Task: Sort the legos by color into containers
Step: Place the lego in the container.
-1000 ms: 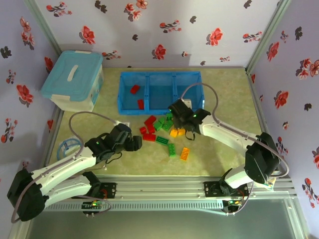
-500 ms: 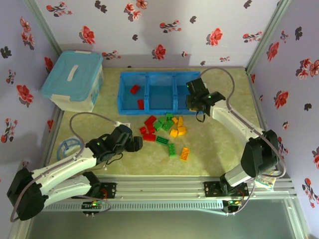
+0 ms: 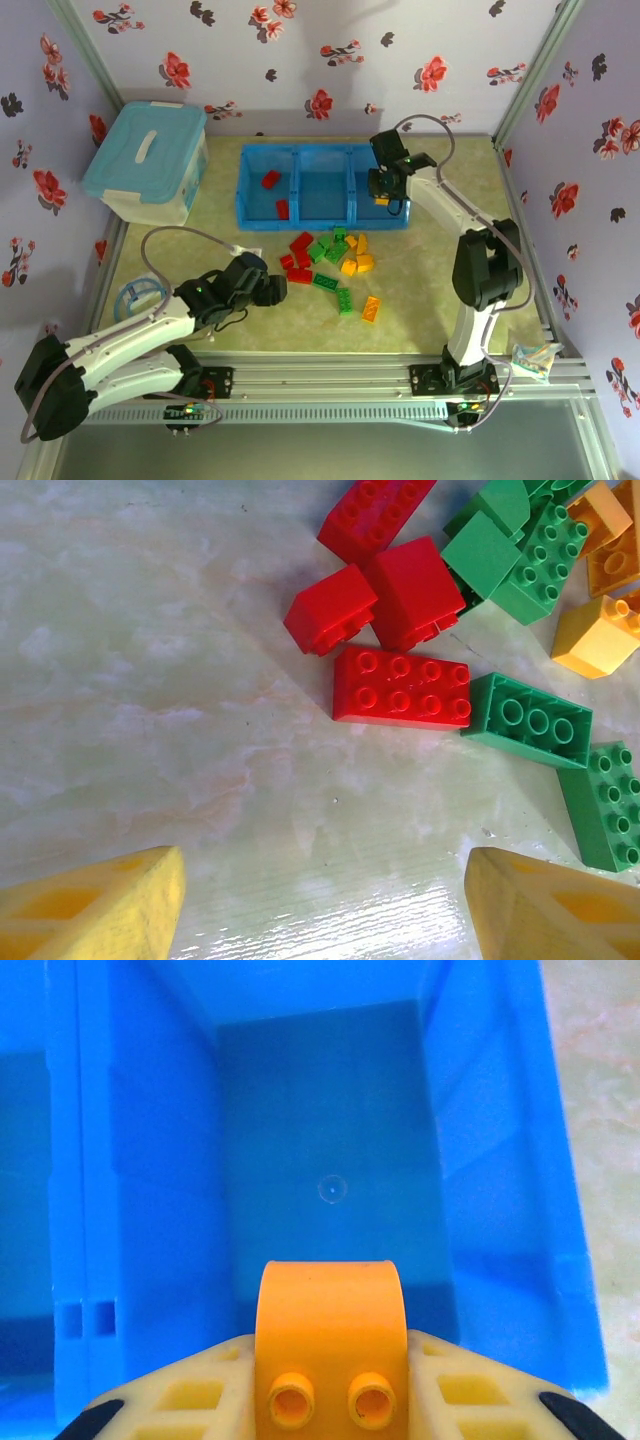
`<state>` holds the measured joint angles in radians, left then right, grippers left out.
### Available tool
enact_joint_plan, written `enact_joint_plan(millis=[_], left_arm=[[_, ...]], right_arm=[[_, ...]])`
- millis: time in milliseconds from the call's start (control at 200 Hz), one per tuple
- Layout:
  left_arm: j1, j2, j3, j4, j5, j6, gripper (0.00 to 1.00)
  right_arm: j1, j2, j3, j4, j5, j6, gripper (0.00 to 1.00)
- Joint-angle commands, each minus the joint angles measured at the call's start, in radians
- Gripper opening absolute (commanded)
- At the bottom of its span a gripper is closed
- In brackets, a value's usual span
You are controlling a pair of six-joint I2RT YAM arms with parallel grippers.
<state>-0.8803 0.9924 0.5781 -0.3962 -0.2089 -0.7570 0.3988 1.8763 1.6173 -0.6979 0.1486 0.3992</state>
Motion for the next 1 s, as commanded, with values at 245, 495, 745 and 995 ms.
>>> enact_joint_plan(millis=[245, 495, 745, 995], left_arm=[[-0.011, -0.014, -0.021, -0.010, -0.039, -0.025, 0.73], [-0.011, -0.025, -0.016, -0.019, -0.040, -0.023, 0.73], [-0.038, -0.001, 0.018, -0.027, -0.041, -0.020, 0.73], [-0.147, 0.157, 0.142, -0.016, -0.039, 0.003, 0.75]], right_arm=[[-0.006, 0.131, 0.140, -0.077, -0.027, -0.030, 0.20], [-0.009, 0.196, 0.193, -0.107, -0.006, -0.032, 0.37], [0.022, 0.072, 0.147, -0.092, 0.036, -0.031, 0.77], [0.081, -0.149, -0.076, -0.013, 0.056, 0.002, 0.75]])
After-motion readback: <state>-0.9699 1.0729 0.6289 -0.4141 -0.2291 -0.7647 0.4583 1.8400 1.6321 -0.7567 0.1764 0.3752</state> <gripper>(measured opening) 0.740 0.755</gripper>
